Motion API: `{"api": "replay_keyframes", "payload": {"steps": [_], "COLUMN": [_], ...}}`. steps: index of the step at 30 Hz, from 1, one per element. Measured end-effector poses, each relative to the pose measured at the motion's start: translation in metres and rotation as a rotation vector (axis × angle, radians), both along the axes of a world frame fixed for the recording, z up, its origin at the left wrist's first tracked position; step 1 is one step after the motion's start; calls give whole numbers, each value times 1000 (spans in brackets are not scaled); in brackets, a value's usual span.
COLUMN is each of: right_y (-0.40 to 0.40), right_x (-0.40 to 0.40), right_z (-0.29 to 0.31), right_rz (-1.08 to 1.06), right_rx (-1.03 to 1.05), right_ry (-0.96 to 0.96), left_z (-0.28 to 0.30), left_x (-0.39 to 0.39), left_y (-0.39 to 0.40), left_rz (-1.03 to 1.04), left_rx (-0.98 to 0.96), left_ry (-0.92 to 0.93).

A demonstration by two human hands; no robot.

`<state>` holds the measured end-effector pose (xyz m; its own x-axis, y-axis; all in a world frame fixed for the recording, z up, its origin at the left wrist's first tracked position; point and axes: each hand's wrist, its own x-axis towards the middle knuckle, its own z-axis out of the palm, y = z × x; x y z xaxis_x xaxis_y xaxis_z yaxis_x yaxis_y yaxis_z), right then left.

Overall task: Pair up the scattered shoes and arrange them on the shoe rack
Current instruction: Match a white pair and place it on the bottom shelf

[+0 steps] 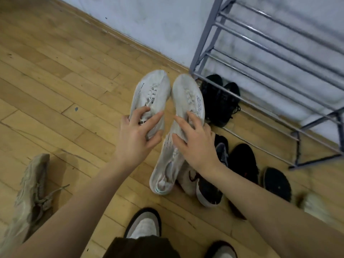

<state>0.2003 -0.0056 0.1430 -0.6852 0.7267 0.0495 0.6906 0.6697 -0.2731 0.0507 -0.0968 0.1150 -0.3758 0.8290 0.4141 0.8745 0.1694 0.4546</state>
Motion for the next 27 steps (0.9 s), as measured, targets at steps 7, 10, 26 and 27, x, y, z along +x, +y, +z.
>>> {"api": "replay_keyframes", "payload": {"steps": [7, 10, 26, 27], "right_y": [13, 18, 108, 121], "right_x": [82, 119, 237, 242], "right_z": [30, 27, -49, -53], "right_rz": [-118, -193, -503, -496], "right_rx": [-52, -58, -152, -170], "right_ry": [-16, 25, 190, 211], "left_z": [6, 1, -50, -54], "left_x": [70, 101, 205, 207], "left_y": [29, 42, 181, 193], "left_rz": [-166, -244, -512, -512], "left_rx": [56, 53, -108, -122], "left_ry": [20, 1, 77, 71]}}
